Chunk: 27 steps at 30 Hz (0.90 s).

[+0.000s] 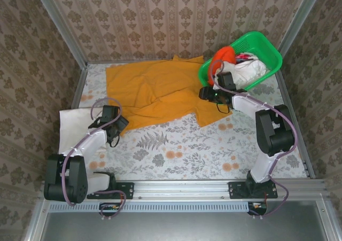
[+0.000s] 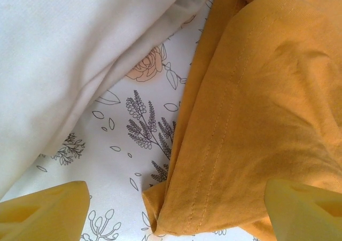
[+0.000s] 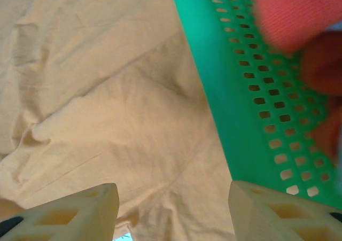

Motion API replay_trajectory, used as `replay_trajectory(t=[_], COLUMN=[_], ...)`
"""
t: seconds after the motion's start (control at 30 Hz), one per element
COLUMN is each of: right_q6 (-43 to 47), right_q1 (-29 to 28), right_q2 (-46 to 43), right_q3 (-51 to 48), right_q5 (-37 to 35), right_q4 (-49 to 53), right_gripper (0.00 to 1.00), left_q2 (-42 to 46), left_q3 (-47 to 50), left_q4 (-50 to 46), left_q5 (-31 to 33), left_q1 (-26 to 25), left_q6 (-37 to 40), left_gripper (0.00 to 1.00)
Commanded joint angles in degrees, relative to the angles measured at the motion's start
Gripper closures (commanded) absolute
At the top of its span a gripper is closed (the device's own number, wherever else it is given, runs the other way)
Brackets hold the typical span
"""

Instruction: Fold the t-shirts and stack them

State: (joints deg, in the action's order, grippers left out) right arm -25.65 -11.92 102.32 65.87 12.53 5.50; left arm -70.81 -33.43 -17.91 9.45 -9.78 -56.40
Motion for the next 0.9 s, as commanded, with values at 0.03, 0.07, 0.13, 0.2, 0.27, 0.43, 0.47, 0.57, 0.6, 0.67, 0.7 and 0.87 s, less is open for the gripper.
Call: replay_trajectory(t=[0.03,0.07,0.13,0.2,0.27,0.43,0.47,0.57,0.6,0.67,0.7,0.87], right_q6=[1.4,1.9,2.6,2.8,2.9,7.0,9.5,16.1,17.8,22.3,23.6,27.0], right_q1=[4.2,4.7,5.9,6.9,7.6,7.9,7.9,7.8,7.8,7.8,7.7,7.6], right_q2=[1.2,1.8,3.6,5.4,7.0,8.5,8.7,9.5,9.8,11.5,12.4,15.0], right_q3=[2.7,3.6,5.4,7.1,8.9,13.5,14.5,18.1,19.1,21.8,22.9,26.4], right_q5=[-1.9,-1.9,-1.3,-0.2,0.9,2.2,1.3,-4.9,-6.8,-9.7,-10.9,-12.3], right_q4=[9.2,9.7,10.0,10.3,10.3,11.8,13.1,18.9,20.4,23.4,24.4,25.4], right_gripper=[0.39,0.37,0.37,0.36,0.35,0.31,0.30,0.28,0.28,0.29,0.29,0.35], left_q2=[-0.1,0.0,0.0,-0.3,-0.4,-0.5,-0.5,-0.6,-0.6,-0.8,-1.0,-1.3], left_q3=[-0.6,-0.4,0.0,0.1,0.0,-0.7,-0.7,-0.9,-0.9,-0.9,-1.0,-1.6], left_q4=[-0.1,0.0,0.5,0.6,0.5,0.3,0.4,0.5,0.7,0.8,1.0,0.8], left_q5=[1.1,1.2,1.2,1.1,1.2,1.3,1.4,1.4,1.3,1.2,1.1,1.0], left_q1=[-0.2,-0.2,-0.2,-0.2,-0.2,-0.2,-0.2,-0.2,-0.2,-0.2,-0.2,-0.2], left_q6=[0.3,0.3,0.1,0.1,0.3,0.7,0.8,0.9,0.9,0.9,1.0,1.8], left_gripper=[0.14,0.14,0.14,0.14,0.14,0.14,0.14,0.14,0.14,0.14,0.14,0.14])
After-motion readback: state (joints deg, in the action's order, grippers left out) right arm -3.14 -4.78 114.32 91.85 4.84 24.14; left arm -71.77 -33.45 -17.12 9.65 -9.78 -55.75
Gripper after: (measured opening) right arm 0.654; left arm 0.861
